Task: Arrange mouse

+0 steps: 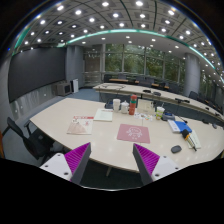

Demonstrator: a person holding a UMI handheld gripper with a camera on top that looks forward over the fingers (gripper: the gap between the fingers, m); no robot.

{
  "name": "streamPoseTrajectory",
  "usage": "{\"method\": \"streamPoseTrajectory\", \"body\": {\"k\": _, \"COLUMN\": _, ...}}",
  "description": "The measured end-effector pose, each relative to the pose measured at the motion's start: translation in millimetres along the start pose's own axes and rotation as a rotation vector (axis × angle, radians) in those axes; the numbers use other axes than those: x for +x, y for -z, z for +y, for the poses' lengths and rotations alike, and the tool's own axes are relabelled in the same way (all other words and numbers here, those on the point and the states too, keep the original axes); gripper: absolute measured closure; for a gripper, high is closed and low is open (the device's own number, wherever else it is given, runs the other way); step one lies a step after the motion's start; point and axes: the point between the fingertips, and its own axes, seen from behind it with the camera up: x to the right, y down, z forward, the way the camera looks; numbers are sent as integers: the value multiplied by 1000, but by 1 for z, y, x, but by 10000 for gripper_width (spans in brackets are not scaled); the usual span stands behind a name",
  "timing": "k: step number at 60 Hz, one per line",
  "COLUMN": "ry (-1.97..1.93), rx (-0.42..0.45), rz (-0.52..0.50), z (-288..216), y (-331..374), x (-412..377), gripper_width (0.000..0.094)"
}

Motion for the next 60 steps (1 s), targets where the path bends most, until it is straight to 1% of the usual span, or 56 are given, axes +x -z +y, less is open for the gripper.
{"method": "streamPoseTrajectory", "body": {"k": 8, "ry": -29, "rx": -47, "rz": 47, "z": 32, "y": -1, "x": 28, "gripper_width": 76}}
{"method": "streamPoseTrajectory", "body": {"k": 19, "ry": -65, "rx": -135, "rz": 124, "z": 112, "y": -14, "x": 110, "gripper_width": 79}}
{"method": "streamPoseTrajectory", "body": {"k": 25, "ry": -91, "rx": -142, "rz": 195, "z": 143, "y": -22, "x": 170, "gripper_width": 78}}
{"method": "streamPoseTrajectory", "body": {"k": 31, "ry": -108, "rx": -146, "rz": 262, "z": 174, "y": -47, "x": 233, "gripper_width": 78}}
{"method": "streamPoseTrajectory", "body": {"k": 34, "ry": -117, "rx": -145, "rz": 282, "z": 179, "y": -59, "x": 265, "gripper_width": 79}}
{"method": "streamPoseTrajectory", "body": {"k": 46, "ry": -141, "rx": -125, "rz": 330, "z": 193, "y": -151, "x": 374, "gripper_width": 79}}
{"method": "streamPoseTrajectory", "body": {"k": 52, "ry": -184, "rx": -122, "rz": 323, "z": 193, "y": -199, "x": 412, "gripper_width": 86}}
{"method": "streamPoseTrajectory", "body": {"k": 60, "ry": -229, "rx": -155, "rz": 330, "z": 202, "y": -249, "x": 451, "gripper_width": 84}}
